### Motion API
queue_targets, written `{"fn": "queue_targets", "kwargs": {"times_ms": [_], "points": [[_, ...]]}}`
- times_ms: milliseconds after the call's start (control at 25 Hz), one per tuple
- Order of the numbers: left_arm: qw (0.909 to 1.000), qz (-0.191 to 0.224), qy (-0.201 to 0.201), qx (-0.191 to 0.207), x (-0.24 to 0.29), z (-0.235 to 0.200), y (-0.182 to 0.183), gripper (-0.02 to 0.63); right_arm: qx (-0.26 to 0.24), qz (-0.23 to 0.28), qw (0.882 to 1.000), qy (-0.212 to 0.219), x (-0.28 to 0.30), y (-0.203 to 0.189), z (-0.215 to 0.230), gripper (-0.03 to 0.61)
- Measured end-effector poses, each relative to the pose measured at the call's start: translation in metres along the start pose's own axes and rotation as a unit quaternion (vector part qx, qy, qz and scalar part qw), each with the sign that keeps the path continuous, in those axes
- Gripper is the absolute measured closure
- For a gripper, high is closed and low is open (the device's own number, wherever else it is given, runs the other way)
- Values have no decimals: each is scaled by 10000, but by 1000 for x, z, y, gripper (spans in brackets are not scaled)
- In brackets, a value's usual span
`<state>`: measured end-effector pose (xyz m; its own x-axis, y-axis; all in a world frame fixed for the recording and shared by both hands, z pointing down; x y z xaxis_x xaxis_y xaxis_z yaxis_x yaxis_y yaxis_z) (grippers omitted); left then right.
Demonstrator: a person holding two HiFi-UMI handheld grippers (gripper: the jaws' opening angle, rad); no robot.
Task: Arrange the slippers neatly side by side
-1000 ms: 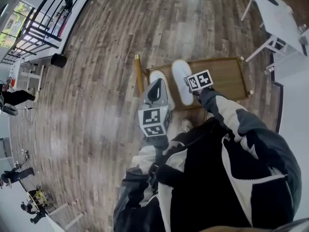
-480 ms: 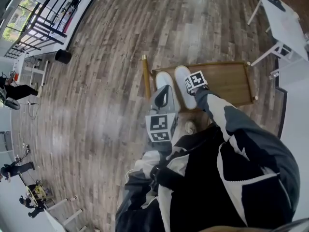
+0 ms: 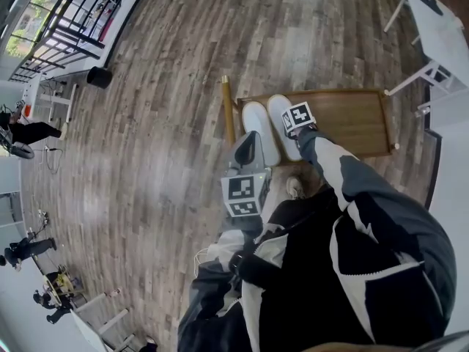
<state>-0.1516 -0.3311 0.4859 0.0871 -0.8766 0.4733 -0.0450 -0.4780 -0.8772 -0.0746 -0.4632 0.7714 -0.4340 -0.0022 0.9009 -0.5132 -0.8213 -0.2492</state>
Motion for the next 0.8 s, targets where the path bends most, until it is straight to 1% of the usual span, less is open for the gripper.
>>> {"fn": "queue_targets", "kwargs": {"times_ms": [200,360,480,520,680,800], "points": [[10000,-33,-2,-44,0,-2,-4,601,155,16,9998,84,2,-1,-1,552],[10000,-21,-27,-9,2,-1,-2,601,34,-2,9999,97,2,-1,-1,541],[10000,-18,-41,7,3,1,-1,601,-56,18,9998,205,1,-1,-2,452],[10000,-19,-48,11,4,2,-1,601,-88,21,9997,223,0,-1,-3,436],[10000,0,-79,10,7,0,3,601,-158,72,9996,239,-8,2,-4,423],[9999,70,-31,-66,10,-6,8,601,-204,248,9988,373,-23,7,-7,425]]}}
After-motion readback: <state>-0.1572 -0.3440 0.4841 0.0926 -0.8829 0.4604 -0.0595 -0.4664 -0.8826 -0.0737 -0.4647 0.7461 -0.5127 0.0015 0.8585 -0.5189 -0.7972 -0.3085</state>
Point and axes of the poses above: the fingertips, and each gripper's own axes: x forward along the fingers, z to its right, y out of its top, the point moved 3 cm from there along -x, backward along the fingers, and after that the axes turned 7 degrees about -z, right-handed, at the moved point
